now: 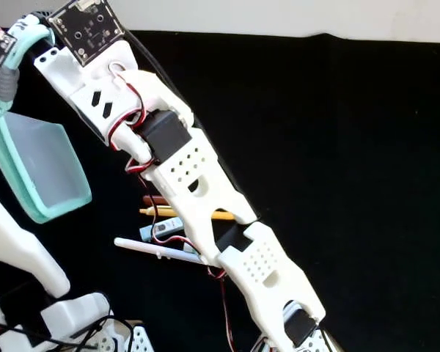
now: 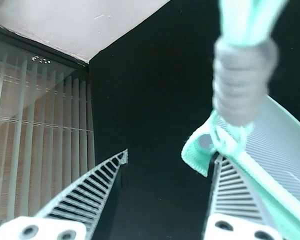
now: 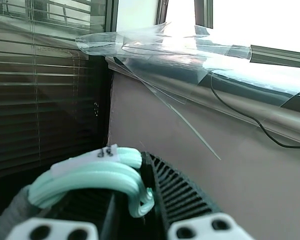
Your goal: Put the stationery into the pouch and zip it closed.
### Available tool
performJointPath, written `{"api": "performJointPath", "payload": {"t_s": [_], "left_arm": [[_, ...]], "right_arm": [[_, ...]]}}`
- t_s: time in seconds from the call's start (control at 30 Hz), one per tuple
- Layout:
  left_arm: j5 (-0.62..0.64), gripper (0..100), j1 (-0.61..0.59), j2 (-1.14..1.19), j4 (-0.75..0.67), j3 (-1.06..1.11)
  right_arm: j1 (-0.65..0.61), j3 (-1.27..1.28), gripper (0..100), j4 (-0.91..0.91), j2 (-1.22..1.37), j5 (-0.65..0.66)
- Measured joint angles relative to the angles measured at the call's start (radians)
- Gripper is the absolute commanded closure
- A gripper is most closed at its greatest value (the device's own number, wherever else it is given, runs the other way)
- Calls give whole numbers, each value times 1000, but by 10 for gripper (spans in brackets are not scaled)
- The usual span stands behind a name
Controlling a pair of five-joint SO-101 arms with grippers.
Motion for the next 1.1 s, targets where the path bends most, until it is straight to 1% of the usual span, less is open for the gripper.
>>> {"api": "performJointPath", "payload": {"t_s": [0.07, 0.23, 0.33, 0.47, 0.67, 0.73, 0.93, 0.97, 1.1], "left_arm": [[0, 731, 15, 15, -6, -2], [-35, 780, 72, 28, -5, -3], [-44, 783, 95, 35, -6, -3], [-92, 783, 114, 35, -5, 2], [-157, 787, 121, 26, -6, 71], [-176, 819, 121, 25, -8, 101], [-258, 978, 137, 23, -8, 196], [-265, 992, 141, 23, -8, 207], [-275, 993, 149, 25, -8, 224]], "right_arm": [[0, 0, 992, 0, 0, 0], [0, 0, 992, 0, 0, 0], [0, 0, 992, 0, 0, 0], [0, 0, 992, 0, 0, 0], [0, 0, 992, 8, 0, 0], [0, 0, 992, 12, 0, 0], [0, 0, 992, 15, 0, 0], [0, 0, 992, 15, 0, 0], [5, 0, 992, 15, 11, 2]]}}
